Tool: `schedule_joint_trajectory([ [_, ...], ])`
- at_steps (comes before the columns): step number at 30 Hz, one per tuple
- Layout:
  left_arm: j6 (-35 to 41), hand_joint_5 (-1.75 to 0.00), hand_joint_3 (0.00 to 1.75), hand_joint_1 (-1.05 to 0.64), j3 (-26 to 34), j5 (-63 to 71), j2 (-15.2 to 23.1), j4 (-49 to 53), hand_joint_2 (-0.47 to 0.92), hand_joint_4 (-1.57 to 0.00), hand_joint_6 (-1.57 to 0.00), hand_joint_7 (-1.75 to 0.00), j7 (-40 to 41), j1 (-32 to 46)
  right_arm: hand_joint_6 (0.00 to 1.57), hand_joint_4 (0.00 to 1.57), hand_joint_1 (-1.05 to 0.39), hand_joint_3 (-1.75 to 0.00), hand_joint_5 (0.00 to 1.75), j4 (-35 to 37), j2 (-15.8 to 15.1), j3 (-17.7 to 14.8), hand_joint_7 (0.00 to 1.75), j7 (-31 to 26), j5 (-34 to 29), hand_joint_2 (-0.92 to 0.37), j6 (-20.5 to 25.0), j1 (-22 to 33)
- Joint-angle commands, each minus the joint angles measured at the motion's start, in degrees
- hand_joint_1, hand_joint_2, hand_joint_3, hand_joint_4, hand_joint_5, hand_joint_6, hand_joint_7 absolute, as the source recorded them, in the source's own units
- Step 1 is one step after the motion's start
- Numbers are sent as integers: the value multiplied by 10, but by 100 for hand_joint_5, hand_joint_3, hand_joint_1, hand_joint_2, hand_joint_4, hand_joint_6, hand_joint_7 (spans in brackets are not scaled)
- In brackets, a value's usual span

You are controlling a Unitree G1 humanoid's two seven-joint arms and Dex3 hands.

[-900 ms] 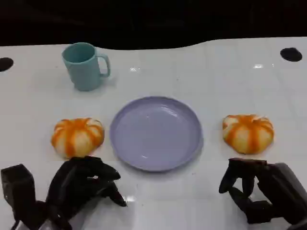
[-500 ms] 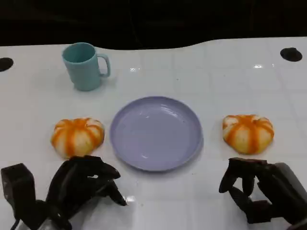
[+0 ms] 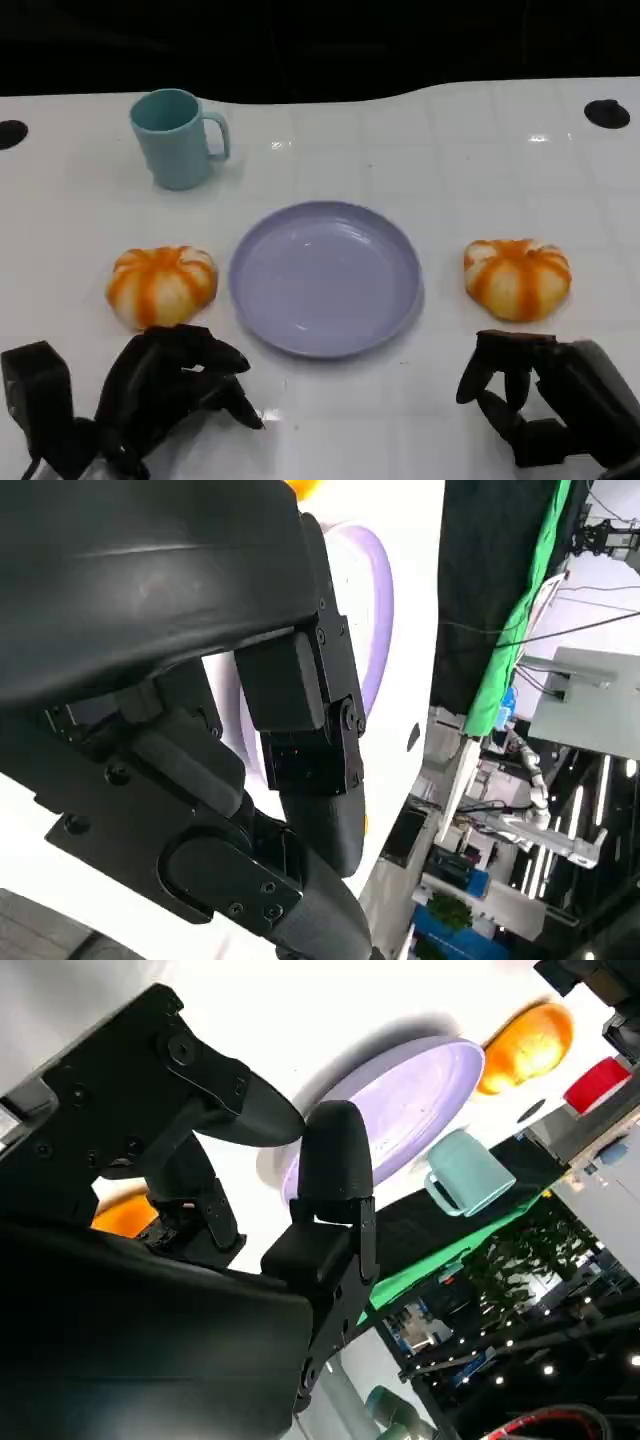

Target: Grasp the bread from the table and place it into the plate.

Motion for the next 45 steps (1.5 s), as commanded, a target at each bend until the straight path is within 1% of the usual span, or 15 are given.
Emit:
schedule_joint_trajectory([
  [1, -3, -57, 0, -105, 3, 1, 11, 5, 71, -157, -157, -20, -4, -2, 85, 84, -20, -116, 173, 3, -4, -4, 115, 3, 15, -42, -7, -5],
  [2, -1, -57, 0, -105, 3, -1, 10, 5, 71, -157, -157, -20, -6, -3, 86, 82, -21, -108, 169, 0, -4, -6, 105, 4, 17, -47, -6, -5],
  [3, -1, -57, 0, -105, 3, -1, 11, 5, 71, -157, -157, -20, -6, -2, 86, 80, -21, -96, 159, -6, -4, -8, 92, 6, 21, -53, -4, -4],
  [5, -2, -57, 0, -105, 3, 0, 11, 4, 71, -157, -157, -20, -5, -2, 86, 78, -21, -85, 150, -16, -3, -13, 79, 8, 27, -57, 0, -2],
  [6, -3, -57, 0, -105, 3, 1, 11, 4, 71, -157, -157, -20, -5, -2, 86, 77, -21, -78, 139, -20, -3, -15, 72, 7, 29, -59, 1, -1],
  [8, -2, -58, 0, -105, 3, 0, 11, 3, 71, -157, -157, -20, -4, -1, 85, 75, -21, -63, 127, -30, -2, -20, 63, 4, 30, -66, 8, 1],
  [11, -1, -58, 0, -105, 4, -1, 11, 4, 71, -157, -157, -20, -7, -2, 83, 68, -25, -36, 123, -48, -5, -28, 52, -2, 22, -78, 21, 3],
  [12, -1, -58, 0, -105, 4, -1, 11, 4, 71, -157, -157, -20, -6, -2, 82, 67, -26, -31, 121, -51, -7, -32, 50, -6, 19, -81, 23, 1],
  [15, -2, -58, 0, -105, 3, 1, 11, 4, 71, -157, -157, -20, -4, -2, 77, 59, -29, -18, 103, -56, -9, -40, 39, -11, 16, -87, 28, -2],
  [22, 0, -57, 0, -105, 4, 0, 10, 5, 71, -157, -157, -20, -4, -2, 67, 45, -34, -8, 74, -71, -18, -61, 21, -34, -15, -91, 61, -10],
  [26, -2, -57, 0, -105, 3, 2, 9, 3, 71, -157, -157, -20, -3, -2, 56, 34, -42, -7, 60, -95, -36, -66, 11, -42, -55, -92, 107, -13],
  [31, -8, -58, 0, -105, 0, 7, 6, 4, 72, -157, -157, -21, 3, -2, 46, 21, -50, -4, 46, -134, -54, -64, 2, -16, -78, -92, 173, -7],
  [38, -7, -58, 0, -105, 4, 1, 4, 13, 71, -157, -157, -19, -4, -6, 33, 8, -52, -1, 37, -163, -67, -50, 0, 13, -100, -90, 229, -12],
  [41, -10, -58, 0, -105, 4, 3, 5, 18, 72, -157, -157, -18, -3, -9, 29, 4, -53, 0, 36, -173, -73, -41, 0, 41, -110, -89, 261, -18],
  [45, -9, -58, 0, -105, 4, 4, 6, 20, 71, -157, -157, -20, -2, -10, 25, 0, -55, 0, 35, -156, -79, -21, 0, 63, -134, -89, 292, -40],
])
